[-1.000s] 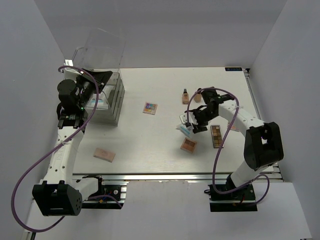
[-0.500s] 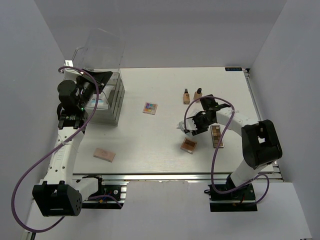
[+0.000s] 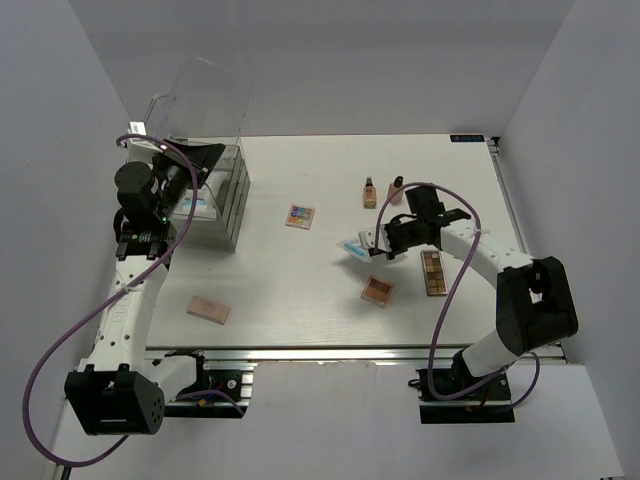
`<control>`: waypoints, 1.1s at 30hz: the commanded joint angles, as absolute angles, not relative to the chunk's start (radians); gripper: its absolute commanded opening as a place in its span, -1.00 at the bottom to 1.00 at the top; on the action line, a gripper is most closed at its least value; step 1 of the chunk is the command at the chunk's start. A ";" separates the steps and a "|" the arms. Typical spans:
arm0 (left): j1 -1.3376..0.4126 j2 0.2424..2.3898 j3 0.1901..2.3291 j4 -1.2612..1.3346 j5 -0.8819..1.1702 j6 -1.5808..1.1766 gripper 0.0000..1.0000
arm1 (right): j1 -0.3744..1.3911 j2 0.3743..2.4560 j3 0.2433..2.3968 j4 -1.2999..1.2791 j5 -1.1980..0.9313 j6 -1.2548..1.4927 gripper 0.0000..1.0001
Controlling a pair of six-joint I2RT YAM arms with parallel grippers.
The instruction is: Organize the makeup
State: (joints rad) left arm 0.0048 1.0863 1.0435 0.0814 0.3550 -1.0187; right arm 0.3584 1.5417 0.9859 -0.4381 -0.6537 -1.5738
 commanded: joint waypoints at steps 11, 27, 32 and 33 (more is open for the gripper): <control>-0.002 1.051 1.088 0.219 0.416 -1.017 -0.88 | 0.701 1.701 1.133 0.516 -0.480 -0.932 -1.00; -0.003 1.034 1.080 0.212 0.420 -1.012 -0.88 | 0.874 2.397 1.966 1.022 -0.232 -1.081 -1.00; -0.002 1.029 1.058 0.235 0.420 -1.025 -0.88 | 0.888 2.494 2.079 1.031 -0.369 -1.124 -1.00; -0.002 1.029 1.057 0.233 0.422 -1.025 -0.88 | 0.891 2.497 2.072 1.040 -0.388 -1.126 -1.00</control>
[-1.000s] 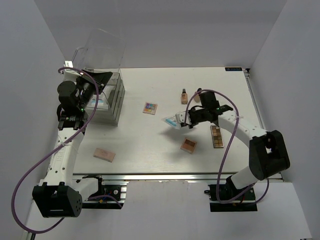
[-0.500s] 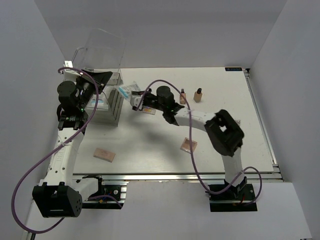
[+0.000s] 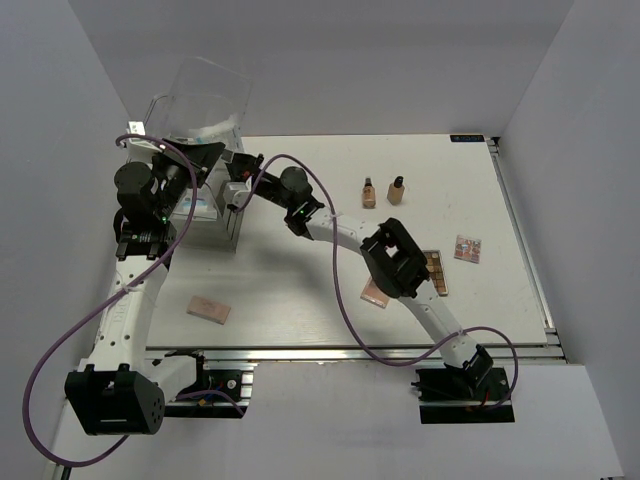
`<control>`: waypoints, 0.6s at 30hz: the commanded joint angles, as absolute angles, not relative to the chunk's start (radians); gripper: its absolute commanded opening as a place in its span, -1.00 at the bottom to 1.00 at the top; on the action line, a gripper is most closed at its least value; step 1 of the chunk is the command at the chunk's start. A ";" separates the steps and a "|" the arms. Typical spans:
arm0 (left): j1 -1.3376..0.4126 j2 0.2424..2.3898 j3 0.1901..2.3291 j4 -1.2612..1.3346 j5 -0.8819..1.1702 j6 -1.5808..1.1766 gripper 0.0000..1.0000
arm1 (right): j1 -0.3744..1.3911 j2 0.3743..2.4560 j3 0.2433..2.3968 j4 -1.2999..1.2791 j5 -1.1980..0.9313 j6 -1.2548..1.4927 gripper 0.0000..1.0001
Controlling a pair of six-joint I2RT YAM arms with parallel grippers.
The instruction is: Organize the makeup
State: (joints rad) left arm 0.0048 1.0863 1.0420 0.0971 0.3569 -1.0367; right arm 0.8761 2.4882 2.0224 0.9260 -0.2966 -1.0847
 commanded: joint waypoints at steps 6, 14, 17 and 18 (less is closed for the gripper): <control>-0.003 1.025 1.049 0.230 0.425 -1.023 -0.88 | 0.891 2.543 2.092 1.028 -0.508 -1.144 -1.00; -0.002 1.022 1.049 0.218 0.425 -1.012 -0.88 | 0.890 2.559 2.097 0.989 -0.511 -1.175 0.13; -0.002 1.019 1.037 0.227 0.425 -1.019 -0.88 | 0.885 2.527 2.031 1.023 -0.480 -1.177 0.53; -0.003 1.019 1.034 0.229 0.426 -1.020 -0.88 | 0.882 2.495 2.007 1.034 -0.473 -1.169 0.56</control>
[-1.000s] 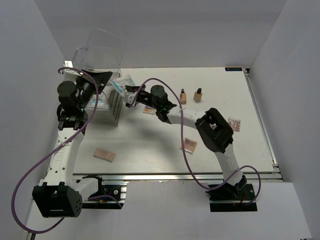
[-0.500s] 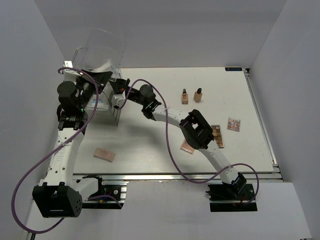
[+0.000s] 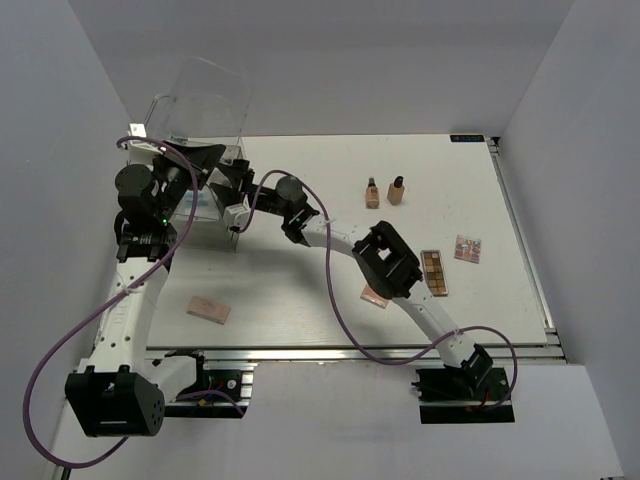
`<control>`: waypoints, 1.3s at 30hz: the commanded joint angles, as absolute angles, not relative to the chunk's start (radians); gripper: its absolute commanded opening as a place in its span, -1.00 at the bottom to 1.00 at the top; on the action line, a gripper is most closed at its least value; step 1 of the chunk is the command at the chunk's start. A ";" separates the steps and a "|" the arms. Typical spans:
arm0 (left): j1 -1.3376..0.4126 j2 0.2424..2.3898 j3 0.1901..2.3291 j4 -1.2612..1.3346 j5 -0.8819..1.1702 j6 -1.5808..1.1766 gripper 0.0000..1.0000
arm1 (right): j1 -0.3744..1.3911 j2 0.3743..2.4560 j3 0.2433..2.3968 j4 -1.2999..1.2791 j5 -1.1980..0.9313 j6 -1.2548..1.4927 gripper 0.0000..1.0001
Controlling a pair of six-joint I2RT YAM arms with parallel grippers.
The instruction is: Organize the makeup
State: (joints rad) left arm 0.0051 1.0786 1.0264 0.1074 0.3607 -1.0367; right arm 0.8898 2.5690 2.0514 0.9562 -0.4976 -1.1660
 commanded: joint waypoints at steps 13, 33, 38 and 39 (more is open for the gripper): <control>-0.002 1.022 1.120 -0.191 0.431 -0.853 -0.94 | 0.801 1.867 1.097 1.155 -0.399 -1.008 -0.41; -0.003 1.100 1.505 -1.317 0.120 -0.563 0.96 | 0.785 1.686 1.051 0.657 -0.379 -0.781 -0.08; -0.002 0.941 1.395 -1.292 0.035 -0.532 0.96 | 0.772 1.857 1.381 0.361 -0.468 -0.279 0.04; -0.002 0.907 1.366 -1.255 0.032 -0.532 0.97 | 0.769 1.902 1.525 0.315 -0.523 -0.188 0.04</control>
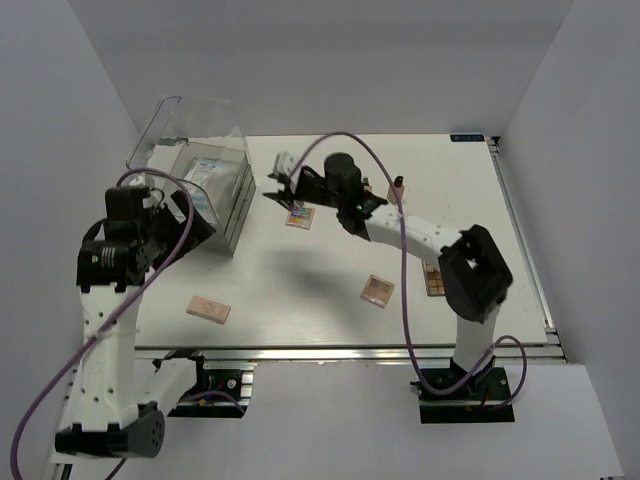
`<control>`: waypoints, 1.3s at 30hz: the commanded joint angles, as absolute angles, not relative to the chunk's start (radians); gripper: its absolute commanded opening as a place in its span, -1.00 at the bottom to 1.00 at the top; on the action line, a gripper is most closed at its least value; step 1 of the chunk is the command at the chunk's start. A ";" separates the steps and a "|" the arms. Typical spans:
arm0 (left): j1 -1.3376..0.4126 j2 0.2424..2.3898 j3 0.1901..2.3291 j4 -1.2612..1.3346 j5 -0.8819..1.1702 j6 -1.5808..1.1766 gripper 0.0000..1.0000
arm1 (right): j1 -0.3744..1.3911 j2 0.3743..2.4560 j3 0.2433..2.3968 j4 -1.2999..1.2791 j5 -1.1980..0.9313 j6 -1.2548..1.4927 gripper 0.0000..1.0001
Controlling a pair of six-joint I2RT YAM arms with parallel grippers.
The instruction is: Organize the makeup
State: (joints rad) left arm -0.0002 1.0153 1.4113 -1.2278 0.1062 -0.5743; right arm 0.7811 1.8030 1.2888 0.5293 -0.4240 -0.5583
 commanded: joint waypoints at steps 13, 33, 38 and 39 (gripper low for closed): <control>-0.002 0.733 1.129 -0.904 0.071 -0.658 0.96 | 0.755 2.451 2.065 0.245 -0.744 0.795 0.03; -0.002 0.807 1.065 -0.819 0.121 -0.687 0.96 | 0.750 2.651 2.240 0.327 -0.588 0.900 0.01; -0.003 0.813 1.074 -0.825 0.117 -0.690 0.96 | 0.742 2.668 2.237 0.405 -0.560 0.910 -0.06; -0.002 0.810 1.071 -0.824 0.117 -0.695 0.96 | 0.741 2.666 2.232 0.422 -0.552 0.913 -0.08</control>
